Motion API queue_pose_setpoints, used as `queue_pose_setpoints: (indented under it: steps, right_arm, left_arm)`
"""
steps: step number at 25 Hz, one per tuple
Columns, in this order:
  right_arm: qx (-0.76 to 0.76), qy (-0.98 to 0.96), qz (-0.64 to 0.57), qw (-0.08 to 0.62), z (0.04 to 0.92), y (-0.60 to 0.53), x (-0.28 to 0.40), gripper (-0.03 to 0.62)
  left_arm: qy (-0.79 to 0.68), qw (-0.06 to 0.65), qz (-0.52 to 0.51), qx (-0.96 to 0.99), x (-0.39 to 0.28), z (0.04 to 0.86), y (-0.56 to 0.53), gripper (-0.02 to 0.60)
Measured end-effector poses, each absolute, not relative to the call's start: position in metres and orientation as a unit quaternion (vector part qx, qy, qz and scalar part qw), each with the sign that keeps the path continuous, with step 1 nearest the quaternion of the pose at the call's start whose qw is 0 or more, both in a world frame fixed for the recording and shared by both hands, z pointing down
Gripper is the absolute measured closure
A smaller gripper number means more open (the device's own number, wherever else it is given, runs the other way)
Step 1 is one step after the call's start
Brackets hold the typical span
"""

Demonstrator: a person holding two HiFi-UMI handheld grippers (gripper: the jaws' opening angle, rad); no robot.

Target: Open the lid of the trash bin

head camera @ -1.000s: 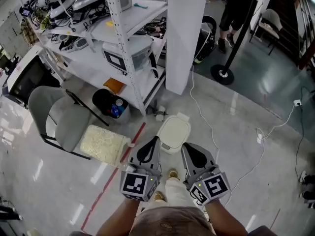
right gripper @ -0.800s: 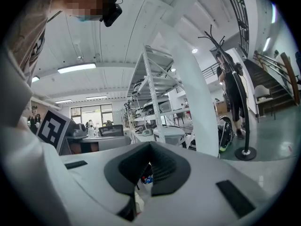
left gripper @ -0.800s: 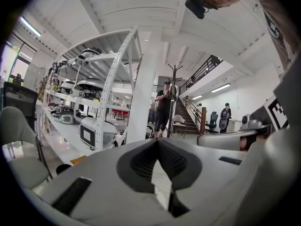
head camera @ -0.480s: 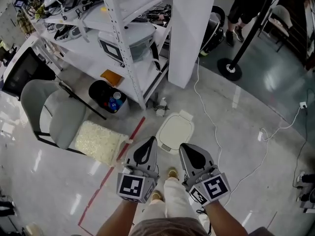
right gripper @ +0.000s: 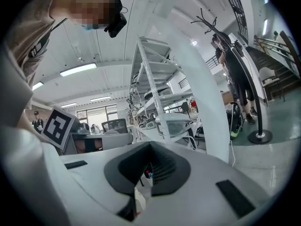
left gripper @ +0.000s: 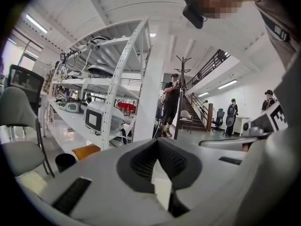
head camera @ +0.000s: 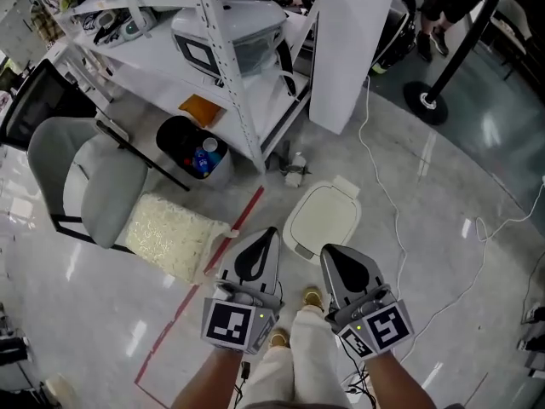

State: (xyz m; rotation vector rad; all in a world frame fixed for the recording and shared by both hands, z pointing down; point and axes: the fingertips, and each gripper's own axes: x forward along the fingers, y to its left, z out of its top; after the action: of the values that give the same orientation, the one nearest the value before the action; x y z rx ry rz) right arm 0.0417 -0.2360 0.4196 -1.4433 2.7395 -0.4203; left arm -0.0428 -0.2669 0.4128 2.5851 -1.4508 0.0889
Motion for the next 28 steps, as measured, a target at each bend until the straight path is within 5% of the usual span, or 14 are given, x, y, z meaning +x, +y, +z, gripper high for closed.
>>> queue_pose_setpoints:
  steps: [28]
  right_arm:
    - [-0.471,0.848,-0.237,-0.057,0.721,-0.236,0.021,0.583]
  left_arm:
    - [-0.483,0.151,0.051,0.861,-0.041,0.623,-0.24,0.591]
